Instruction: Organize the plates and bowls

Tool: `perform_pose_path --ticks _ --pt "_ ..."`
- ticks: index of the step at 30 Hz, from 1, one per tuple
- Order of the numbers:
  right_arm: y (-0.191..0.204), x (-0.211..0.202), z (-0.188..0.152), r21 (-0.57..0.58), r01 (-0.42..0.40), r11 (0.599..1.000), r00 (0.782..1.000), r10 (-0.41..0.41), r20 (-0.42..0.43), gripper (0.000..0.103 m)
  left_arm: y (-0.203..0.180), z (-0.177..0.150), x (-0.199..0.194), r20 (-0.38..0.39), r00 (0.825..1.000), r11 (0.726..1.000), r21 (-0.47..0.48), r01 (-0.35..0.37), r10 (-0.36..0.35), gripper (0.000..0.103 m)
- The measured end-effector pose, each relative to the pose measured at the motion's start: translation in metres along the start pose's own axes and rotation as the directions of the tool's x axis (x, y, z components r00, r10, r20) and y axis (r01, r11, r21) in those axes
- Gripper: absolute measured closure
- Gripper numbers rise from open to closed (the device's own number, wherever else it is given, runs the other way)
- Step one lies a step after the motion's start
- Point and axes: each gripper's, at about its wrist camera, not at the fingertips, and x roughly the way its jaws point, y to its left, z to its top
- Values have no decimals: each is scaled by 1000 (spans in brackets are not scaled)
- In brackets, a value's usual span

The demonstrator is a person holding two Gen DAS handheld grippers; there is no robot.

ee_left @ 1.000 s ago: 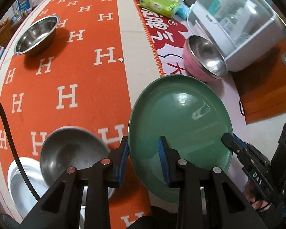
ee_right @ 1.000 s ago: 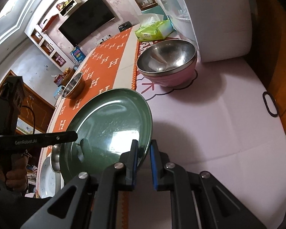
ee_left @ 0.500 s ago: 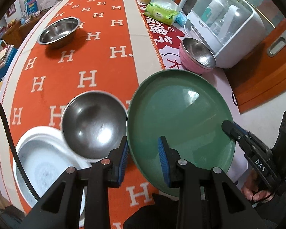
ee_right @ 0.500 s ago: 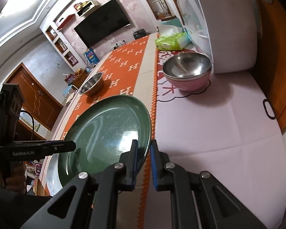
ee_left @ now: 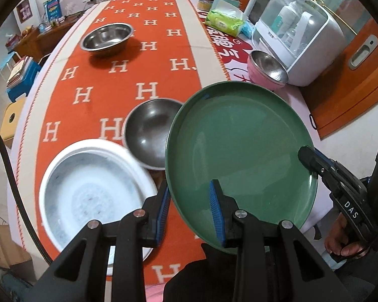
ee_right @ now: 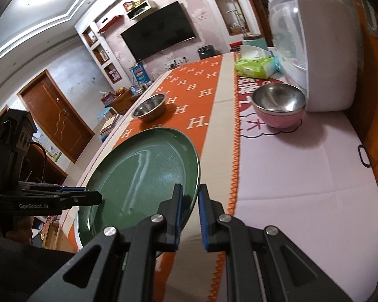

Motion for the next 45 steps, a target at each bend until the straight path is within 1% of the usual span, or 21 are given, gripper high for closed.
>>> perform_pose_path --ticks 5,15,21,26,28,33,37,39,43,45 --pt "22 5 -3 -31 -19 999 1000 19 -4 91 17 -12 -11 -5 1000 1000 -18 -16 16 74" --pt "70 18 -12 -78 -56 995 998 56 -7 91 67 -32 -25 -1 1000 998 -62 -31 31 74" --pt "98 29 -25 -107 -63 992 998 60 -35 91 99 -45 -25 -6 1000 996 -88 -28 28 74" --pt "122 41 -35 -123 -60 991 996 51 -80 91 128 -56 -24 -8 1000 993 -111 -28 28 74" --pt "131 46 -40 -122 -60 991 994 48 -99 90 139 -60 -23 -11 1000 994 -105 -27 26 74" --pt "148 60 -50 -111 -48 993 991 33 -131 89 163 -68 -18 -17 1000 995 -101 -16 15 74" --pt "164 72 -61 -105 -19 994 988 2 -156 89 184 -73 -8 -44 999 995 -102 -4 0 74" --pt "170 78 -66 -96 -5 995 986 -11 -166 89 194 -74 -3 -45 999 995 -98 2 -6 74" --pt "177 87 -77 -64 31 997 983 -42 -177 88 213 -73 6 -45 997 993 -108 53 -58 74" --pt "181 92 -83 -41 48 998 982 -54 -180 88 217 -71 10 -51 997 994 -91 60 -64 74"
